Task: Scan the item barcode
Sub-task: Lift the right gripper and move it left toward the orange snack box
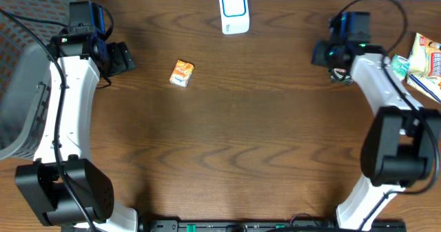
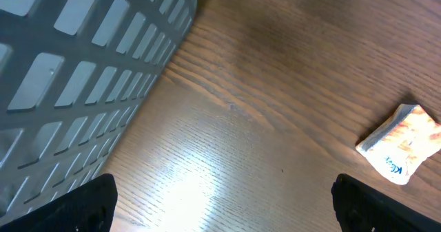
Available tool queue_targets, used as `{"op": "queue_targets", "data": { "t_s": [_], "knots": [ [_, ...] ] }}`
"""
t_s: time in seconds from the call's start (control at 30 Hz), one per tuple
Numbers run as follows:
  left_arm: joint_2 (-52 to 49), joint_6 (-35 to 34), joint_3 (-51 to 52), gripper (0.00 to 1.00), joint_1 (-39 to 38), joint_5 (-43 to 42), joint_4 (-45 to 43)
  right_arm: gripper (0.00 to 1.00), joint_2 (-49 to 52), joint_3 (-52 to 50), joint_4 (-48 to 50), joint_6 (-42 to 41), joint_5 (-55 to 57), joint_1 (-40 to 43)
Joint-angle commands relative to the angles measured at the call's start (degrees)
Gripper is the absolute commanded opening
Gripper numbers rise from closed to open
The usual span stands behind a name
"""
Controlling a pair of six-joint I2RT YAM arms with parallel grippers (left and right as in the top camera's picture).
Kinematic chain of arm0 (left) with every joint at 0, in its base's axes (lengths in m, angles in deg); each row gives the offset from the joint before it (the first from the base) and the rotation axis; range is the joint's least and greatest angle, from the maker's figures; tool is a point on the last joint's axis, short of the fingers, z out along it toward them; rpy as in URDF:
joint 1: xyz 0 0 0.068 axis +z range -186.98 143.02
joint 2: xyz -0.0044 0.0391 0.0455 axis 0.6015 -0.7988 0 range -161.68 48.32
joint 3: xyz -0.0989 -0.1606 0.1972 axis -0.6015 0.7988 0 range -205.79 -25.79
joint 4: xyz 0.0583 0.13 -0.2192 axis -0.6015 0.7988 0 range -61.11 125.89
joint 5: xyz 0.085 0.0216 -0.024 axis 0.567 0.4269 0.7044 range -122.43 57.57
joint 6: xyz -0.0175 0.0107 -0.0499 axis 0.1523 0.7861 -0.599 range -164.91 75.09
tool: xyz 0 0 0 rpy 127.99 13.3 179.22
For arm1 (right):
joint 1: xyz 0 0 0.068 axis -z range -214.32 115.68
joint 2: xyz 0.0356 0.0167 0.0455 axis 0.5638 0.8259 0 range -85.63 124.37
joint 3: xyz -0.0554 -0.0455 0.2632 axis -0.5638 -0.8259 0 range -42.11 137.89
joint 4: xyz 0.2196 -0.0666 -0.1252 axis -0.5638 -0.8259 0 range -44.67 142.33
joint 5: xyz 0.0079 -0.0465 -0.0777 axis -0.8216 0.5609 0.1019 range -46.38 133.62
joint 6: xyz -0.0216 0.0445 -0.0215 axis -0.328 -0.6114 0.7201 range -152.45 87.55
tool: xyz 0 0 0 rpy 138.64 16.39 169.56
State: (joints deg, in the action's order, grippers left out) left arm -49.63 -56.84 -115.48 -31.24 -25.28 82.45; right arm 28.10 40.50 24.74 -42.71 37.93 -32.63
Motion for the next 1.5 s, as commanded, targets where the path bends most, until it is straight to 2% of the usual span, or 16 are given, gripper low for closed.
{"op": "queue_targets", "data": {
  "t_s": [0.0,0.3,0.73,0.9,1.13,1.2,1.27,1.3,1.33,1.4,1.47],
  "knots": [
    [-0.55,0.5,0.28,0.98,0.13,-0.13,0.13,0.01,4.63,-0.02,-0.55,-0.59,5.62,0.2],
    [-0.55,0.5,0.28,0.98,0.13,-0.13,0.13,0.01,8.55,-0.02,-1.03,-0.57,14.43,3.96],
    [-0.55,0.5,0.28,0.98,0.15,-0.13,0.11,0.04,8.52,1.46,-4.17,5.2,22.08,16.74],
    [-0.55,0.5,0.28,0.98,0.13,-0.13,0.13,0.07,8.37,7.06,-9.92,5.2,15.78,17.86],
    [-0.55,0.5,0.28,0.98,0.13,-0.13,0.13,0.19,8.04,15.32,-17.16,2.71,0.28,14.08],
    [-0.55,0.5,0.28,0.98,0.13,-0.13,0.13,0.24,7.61,17.14,-18.58,1.44,-4.68,12.41],
    [-0.55,0.5,0.28,0.98,0.13,-0.13,0.13,0.38,7.08,18.99,-19.17,1.07,-14.34,9.7],
    [-0.55,0.5,0.28,0.98,0.13,-0.13,0.13,0.52,6.91,19.39,-18.53,1.07,-20.2,8.13],
    [-0.55,0.5,0.28,0.97,0.13,-0.13,0.13,0.6,6.91,19.41,-17.57,1.07,-23.98,6.97],
    [-0.55,0.5,0.28,0.98,0.13,-0.13,0.13,0.72,6.99,19.37,-14.49,1.05,-29.42,3.37],
    [-0.55,0.5,0.28,0.97,0.13,-0.13,0.13,0.8,7.04,19.37,-12.61,1.07,-29.27,0.66]
  ]
}}
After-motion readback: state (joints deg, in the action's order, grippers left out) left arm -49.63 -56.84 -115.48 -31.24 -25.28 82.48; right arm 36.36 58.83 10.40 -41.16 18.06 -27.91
